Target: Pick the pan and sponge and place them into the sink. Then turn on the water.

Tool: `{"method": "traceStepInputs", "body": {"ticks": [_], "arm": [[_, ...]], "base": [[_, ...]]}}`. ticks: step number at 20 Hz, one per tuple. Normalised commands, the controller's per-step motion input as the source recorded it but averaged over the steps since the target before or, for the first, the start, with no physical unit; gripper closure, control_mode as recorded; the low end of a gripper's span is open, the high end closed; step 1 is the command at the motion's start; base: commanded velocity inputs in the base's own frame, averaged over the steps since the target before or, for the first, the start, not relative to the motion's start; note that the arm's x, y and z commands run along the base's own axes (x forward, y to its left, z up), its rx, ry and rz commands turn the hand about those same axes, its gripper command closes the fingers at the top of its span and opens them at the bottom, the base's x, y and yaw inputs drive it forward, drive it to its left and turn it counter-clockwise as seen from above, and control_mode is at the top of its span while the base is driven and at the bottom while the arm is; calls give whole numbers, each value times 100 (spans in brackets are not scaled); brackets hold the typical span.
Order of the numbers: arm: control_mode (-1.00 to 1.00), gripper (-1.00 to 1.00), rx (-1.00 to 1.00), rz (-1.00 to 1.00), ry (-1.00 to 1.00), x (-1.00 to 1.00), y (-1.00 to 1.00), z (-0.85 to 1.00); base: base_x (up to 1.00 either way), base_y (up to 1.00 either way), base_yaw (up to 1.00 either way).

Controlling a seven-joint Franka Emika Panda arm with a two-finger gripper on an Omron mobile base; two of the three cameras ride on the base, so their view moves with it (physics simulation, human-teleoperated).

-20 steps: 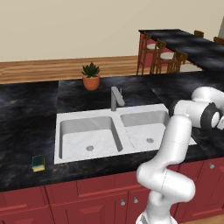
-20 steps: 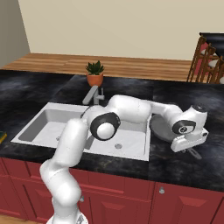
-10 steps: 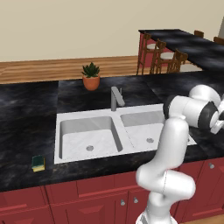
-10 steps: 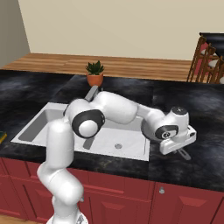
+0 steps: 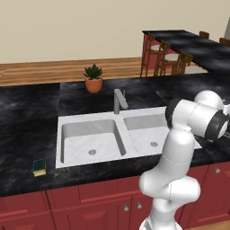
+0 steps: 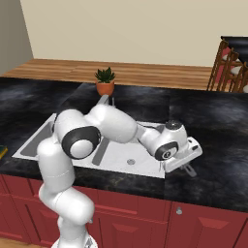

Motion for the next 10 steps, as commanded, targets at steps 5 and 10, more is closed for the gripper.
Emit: {"method": "traceStepInputs", "body": {"ticks": [5,10], "arm": [[-100,100,-2,-1,5,10,41,0],[-100,100,-4,0,8,18,46,2]], "base": [[0,0,0],[0,0,0]]}}
